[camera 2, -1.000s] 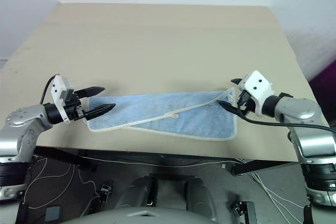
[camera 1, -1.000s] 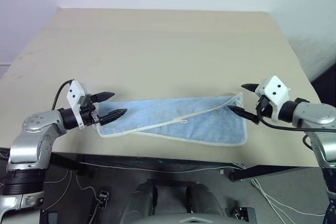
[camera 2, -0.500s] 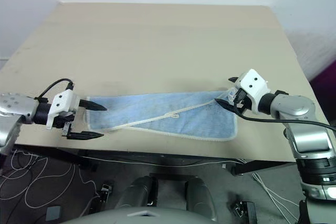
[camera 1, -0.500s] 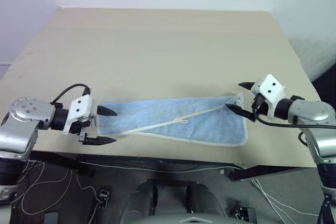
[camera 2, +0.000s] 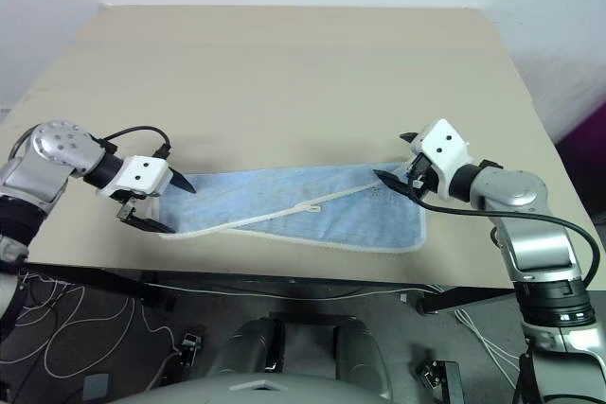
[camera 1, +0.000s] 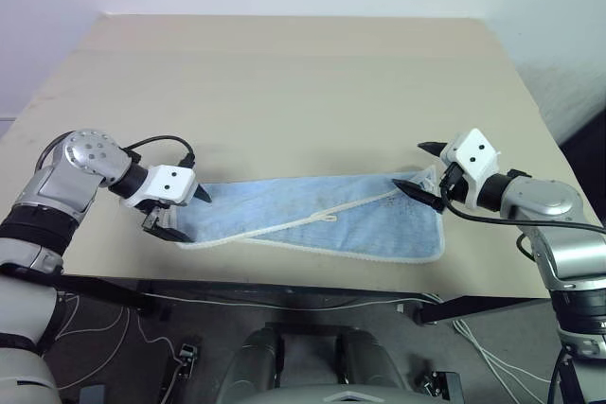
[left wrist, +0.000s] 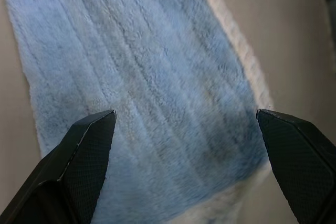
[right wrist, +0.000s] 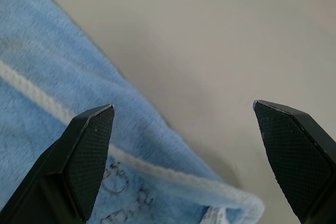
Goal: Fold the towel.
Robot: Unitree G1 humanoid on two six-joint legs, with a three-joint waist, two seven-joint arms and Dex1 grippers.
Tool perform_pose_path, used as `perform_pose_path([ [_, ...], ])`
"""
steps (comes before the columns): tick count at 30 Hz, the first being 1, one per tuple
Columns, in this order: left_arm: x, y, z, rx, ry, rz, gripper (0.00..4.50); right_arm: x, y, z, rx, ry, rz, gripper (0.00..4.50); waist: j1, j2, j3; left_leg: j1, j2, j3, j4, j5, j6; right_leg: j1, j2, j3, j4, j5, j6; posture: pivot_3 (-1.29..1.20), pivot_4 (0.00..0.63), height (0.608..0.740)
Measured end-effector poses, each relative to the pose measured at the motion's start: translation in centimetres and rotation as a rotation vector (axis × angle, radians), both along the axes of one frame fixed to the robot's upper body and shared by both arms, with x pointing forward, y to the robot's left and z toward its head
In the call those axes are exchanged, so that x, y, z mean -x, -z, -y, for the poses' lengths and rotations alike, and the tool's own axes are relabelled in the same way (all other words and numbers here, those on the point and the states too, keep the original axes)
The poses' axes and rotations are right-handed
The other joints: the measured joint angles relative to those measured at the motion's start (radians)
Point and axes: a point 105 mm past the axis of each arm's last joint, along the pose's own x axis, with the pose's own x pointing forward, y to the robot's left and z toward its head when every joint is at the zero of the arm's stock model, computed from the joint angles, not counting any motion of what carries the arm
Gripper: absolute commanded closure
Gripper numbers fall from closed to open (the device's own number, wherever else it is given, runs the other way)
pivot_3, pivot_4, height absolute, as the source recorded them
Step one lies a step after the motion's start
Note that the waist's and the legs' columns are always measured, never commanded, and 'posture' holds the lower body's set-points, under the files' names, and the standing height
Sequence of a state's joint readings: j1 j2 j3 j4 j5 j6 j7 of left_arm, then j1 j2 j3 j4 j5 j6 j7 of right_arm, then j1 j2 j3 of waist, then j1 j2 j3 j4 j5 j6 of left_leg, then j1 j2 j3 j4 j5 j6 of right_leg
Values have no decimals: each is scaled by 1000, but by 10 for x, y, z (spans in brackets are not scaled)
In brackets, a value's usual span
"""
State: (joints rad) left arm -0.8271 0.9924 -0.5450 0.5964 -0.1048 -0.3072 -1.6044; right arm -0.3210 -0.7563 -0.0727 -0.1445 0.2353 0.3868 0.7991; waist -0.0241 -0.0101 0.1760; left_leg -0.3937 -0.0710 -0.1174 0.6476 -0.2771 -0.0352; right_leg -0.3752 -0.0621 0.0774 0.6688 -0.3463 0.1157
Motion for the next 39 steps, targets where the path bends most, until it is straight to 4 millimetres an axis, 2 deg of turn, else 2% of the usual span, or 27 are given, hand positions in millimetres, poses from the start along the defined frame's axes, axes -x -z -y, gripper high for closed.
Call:
perform_pose_path([
  [10,8,4,-9,-121,66,-61,0,-1,3,2,-6,2,-18,41,1,0,0,0,0,0,2,1,1,0,0,0,3,0,0,0,150,740],
  [13,17,2,-16,-149,77,-85,0,0,5,3,-7,7,-29,41,-7,0,0,0,0,0,2,1,1,0,0,0,3,0,0,0,150,740],
  [18,30,-10,-8,-128,141,-81,0,1,7,7,-8,17,-38,41,-18,-1,0,0,0,0,3,1,1,1,0,0,4,0,0,0,150,740],
  [27,42,7,-11,-160,187,-103,0,2,10,8,-7,20,-45,41,-20,-1,0,1,0,0,6,2,2,0,1,0,10,0,0,0,150,740],
  [34,39,13,-12,-174,210,-33,0,2,9,7,-7,19,-44,41,-18,-1,0,2,0,0,7,2,2,0,0,0,12,0,0,0,150,740],
  [37,35,14,-11,-171,220,5,577,2,9,7,-7,18,-43,0,-14,0,0,3,-1,0,7,4,3,1,0,0,14,0,0,0,150,740],
  [39,32,15,-10,-160,212,22,1201,1,8,7,-7,17,-42,0,-15,0,0,3,-1,0,7,4,3,1,0,0,14,0,0,0,150,740],
])
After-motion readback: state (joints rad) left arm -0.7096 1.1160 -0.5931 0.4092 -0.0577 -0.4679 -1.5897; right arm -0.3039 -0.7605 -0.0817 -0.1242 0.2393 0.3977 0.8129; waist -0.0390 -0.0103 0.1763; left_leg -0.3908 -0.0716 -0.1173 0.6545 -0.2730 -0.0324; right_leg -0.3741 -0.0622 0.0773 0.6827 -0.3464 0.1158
